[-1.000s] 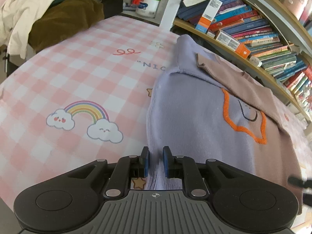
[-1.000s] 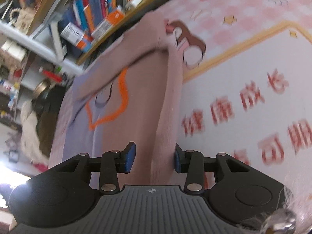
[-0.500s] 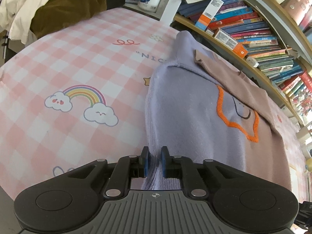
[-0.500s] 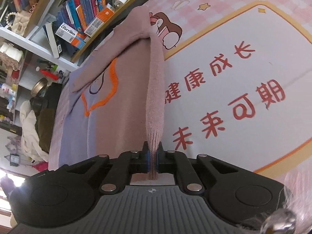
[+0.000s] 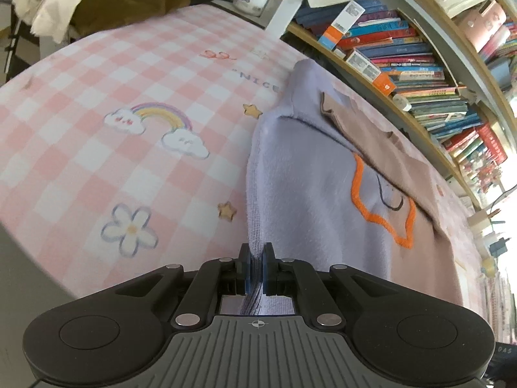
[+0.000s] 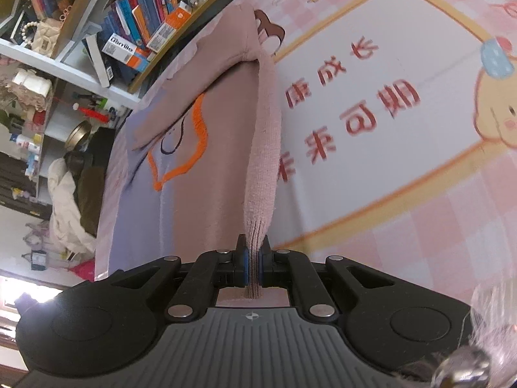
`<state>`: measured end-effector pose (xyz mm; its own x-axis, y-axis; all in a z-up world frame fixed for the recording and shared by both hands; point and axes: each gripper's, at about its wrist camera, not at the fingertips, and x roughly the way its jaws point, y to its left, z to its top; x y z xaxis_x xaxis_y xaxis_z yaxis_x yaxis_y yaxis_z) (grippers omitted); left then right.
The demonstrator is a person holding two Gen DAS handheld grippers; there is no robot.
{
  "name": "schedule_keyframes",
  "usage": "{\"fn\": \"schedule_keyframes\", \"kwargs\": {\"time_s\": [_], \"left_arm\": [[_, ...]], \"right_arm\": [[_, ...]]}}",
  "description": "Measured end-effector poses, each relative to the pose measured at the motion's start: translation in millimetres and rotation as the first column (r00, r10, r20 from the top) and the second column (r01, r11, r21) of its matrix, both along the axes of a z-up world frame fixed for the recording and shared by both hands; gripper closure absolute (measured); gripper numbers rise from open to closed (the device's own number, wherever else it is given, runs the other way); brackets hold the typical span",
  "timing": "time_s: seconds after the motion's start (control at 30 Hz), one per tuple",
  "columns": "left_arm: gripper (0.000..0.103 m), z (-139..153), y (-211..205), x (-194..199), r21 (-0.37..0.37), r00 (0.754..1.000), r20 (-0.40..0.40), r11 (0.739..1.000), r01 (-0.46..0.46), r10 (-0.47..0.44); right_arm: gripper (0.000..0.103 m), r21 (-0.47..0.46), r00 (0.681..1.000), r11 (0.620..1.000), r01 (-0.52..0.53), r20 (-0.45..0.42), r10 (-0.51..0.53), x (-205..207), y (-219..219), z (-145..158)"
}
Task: Fold clothes
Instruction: 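Lift both hem edges and fold them up toward the collar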
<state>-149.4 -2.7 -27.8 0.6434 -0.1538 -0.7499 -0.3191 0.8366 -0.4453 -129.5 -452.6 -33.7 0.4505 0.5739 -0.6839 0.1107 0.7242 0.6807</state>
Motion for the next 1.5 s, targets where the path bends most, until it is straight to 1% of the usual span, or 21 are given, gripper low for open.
{"fn": "schedule_keyframes", "kwargs": {"time_s": [0.2,0.37,0.53,0.67,0.83,1.0,1.17,1.33,1.5], "left_arm": [[0.098,-0.5,1.3,-25.4,-0.027,1.0,-0.009,1.0,-0.007,0.007],[0.098,0.4,-4.8,-39.1,-0.023,1.0,-0.026,1.0,0.005,-0.006],[0.098,7.3,-6.5,-39.5,-0.032,1.0,-0.012,0.999,0.009,-0.009],[0.098,21.5,-8.5,-32.3,-0.024,0.999,0.03,0.999,0.023,-0.022],[0.098,41.3,-7.1,-18.3,-0.071,0.994,0.109,0.997,0.021,-0.013],[0.098,60.9,-0.4,2.9,-0.158,0.979,0.198,0.987,-0.007,0.039],[0.098,72.4,11.8,31.0,-0.23,0.965,0.248,0.973,-0.031,0.089],[0.098,78.0,17.4,70.0,-0.213,0.965,0.252,0.977,-0.025,0.079],[0.098,78.4,22.4,109.3,-0.2,0.967,0.248,0.98,-0.015,0.066]], "right_arm": [[0.098,0.023,1.0,1.0,-0.014,-0.021,0.015,-22.7,-9.3,0.0],[0.098,0.069,0.995,0.998,0.014,-0.096,-0.007,-36.0,-19.9,-10.9],[0.098,0.086,0.998,0.996,-0.005,-0.068,0.01,-36.4,-19.7,-1.2],[0.098,0.138,1.0,0.99,0.014,-0.022,-0.011,-32.0,-22.9,11.2],[0.098,0.185,0.996,0.982,0.048,0.065,-0.061,-15.3,-28.5,35.0],[0.098,0.224,0.981,0.971,0.085,0.15,-0.12,10.1,-31.1,58.2],[0.098,0.25,0.964,0.96,0.122,0.2,-0.175,38.6,-36.4,75.4],[0.098,0.25,0.948,0.955,0.158,0.232,-0.217,71.2,-33.1,86.2],[0.098,0.244,0.93,0.947,0.207,0.25,-0.268,106.2,-22.4,88.7]]}}
